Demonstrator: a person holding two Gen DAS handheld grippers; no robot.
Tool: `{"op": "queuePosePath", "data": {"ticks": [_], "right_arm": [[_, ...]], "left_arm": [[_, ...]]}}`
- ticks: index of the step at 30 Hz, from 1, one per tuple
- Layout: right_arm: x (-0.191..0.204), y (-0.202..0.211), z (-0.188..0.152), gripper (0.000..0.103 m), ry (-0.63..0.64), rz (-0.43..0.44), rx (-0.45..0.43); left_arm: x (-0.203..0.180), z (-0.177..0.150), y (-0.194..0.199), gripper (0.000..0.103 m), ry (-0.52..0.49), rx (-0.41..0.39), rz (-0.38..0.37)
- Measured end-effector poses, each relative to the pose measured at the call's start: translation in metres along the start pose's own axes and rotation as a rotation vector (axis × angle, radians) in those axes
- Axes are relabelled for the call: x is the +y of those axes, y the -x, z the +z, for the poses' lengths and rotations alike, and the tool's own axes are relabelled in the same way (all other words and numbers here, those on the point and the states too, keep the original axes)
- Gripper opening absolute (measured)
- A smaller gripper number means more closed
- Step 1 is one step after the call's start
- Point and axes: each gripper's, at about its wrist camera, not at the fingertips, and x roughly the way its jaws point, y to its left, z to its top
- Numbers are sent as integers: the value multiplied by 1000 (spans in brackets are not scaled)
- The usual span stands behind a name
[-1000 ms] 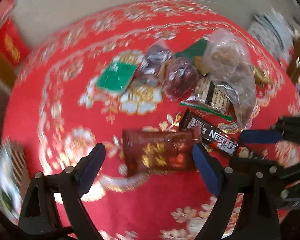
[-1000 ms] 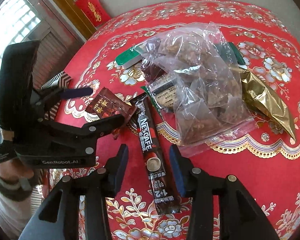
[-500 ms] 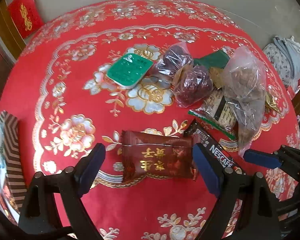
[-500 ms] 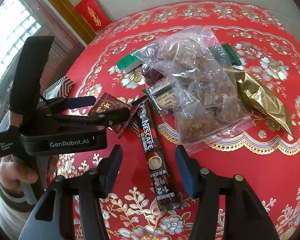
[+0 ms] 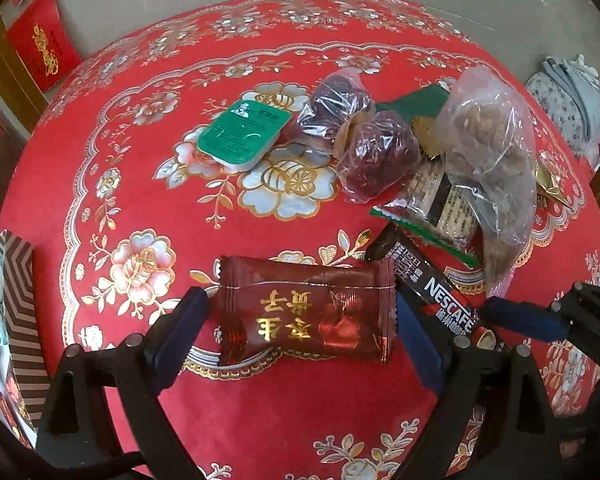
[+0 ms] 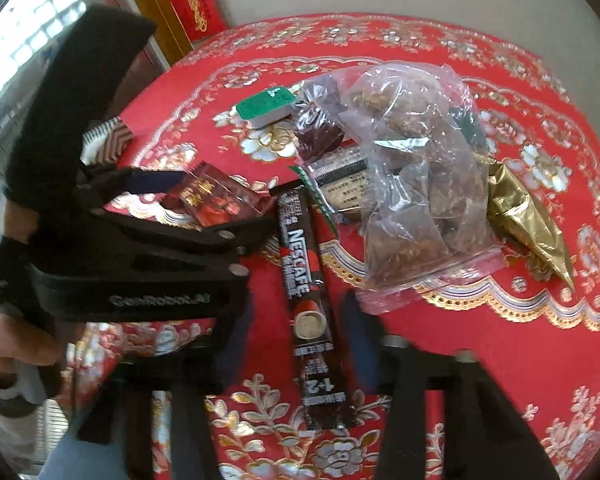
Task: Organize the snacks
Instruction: 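Grasp the brown candy pack with the left gripper while the right grasps the Nescafe stick, then carry both snacks over the white tray and open both grippers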
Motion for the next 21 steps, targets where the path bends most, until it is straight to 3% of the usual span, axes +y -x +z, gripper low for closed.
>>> {"op": "queuePosePath", "data": {"ticks": [2, 5, 11, 21], "right_arm": [[-1, 1, -2, 20, 4, -4, -13], [1, 1, -4, 18, 25, -17, -24], [10, 6, -10, 8, 34, 12, -45], [27, 11, -15, 7, 42, 24, -64]], "left_arm": [[2, -4, 4, 78, -5, -29, 15], [8, -9, 11, 71, 9, -47, -8], [17, -27, 24, 65, 51, -91, 9], [29, -50, 43, 65, 113, -140, 36]]}}
